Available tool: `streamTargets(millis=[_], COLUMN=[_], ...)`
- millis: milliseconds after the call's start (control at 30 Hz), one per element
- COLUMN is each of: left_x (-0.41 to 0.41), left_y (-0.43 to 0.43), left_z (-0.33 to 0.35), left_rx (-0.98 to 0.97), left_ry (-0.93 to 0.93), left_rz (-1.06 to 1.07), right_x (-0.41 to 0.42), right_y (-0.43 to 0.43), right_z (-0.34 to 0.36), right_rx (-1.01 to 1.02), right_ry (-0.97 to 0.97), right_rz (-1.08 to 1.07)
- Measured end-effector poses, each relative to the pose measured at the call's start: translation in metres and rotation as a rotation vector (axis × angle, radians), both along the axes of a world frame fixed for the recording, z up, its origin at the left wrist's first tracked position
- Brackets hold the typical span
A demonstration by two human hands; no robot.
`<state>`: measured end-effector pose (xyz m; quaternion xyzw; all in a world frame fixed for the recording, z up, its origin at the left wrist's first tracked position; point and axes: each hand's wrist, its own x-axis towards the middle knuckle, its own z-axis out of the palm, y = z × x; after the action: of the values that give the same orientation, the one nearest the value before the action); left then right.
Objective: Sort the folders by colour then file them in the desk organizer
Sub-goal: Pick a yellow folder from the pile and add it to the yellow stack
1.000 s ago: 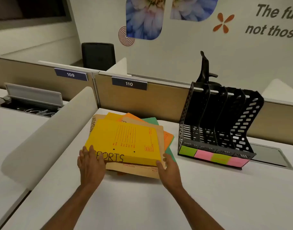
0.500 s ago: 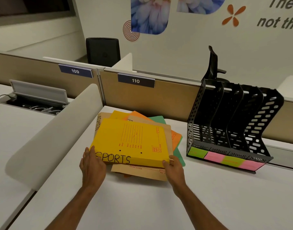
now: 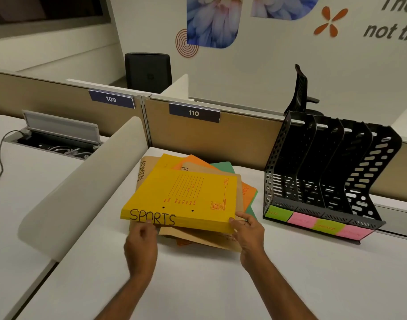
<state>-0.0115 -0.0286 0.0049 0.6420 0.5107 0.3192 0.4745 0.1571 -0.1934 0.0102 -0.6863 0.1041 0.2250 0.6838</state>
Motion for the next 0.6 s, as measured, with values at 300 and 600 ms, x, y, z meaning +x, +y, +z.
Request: streamTargets(millis=[300, 600], left_x=[0.013, 0.014], left_y=[-0.031, -0.045], left_z=[0.012, 0.007], left_rx=[-0.969, -1.050], left_ry=[-0.328, -0.450], left_rz=[-0.230, -0.133], right_x=[-0.035, -0.074], right_y=[-0.014, -0.039], right_z=[0.008, 0.016], right_rx=[0.071, 0.088], right_ry=[-0.017, -0.039], right_rz=[0.009, 0.067])
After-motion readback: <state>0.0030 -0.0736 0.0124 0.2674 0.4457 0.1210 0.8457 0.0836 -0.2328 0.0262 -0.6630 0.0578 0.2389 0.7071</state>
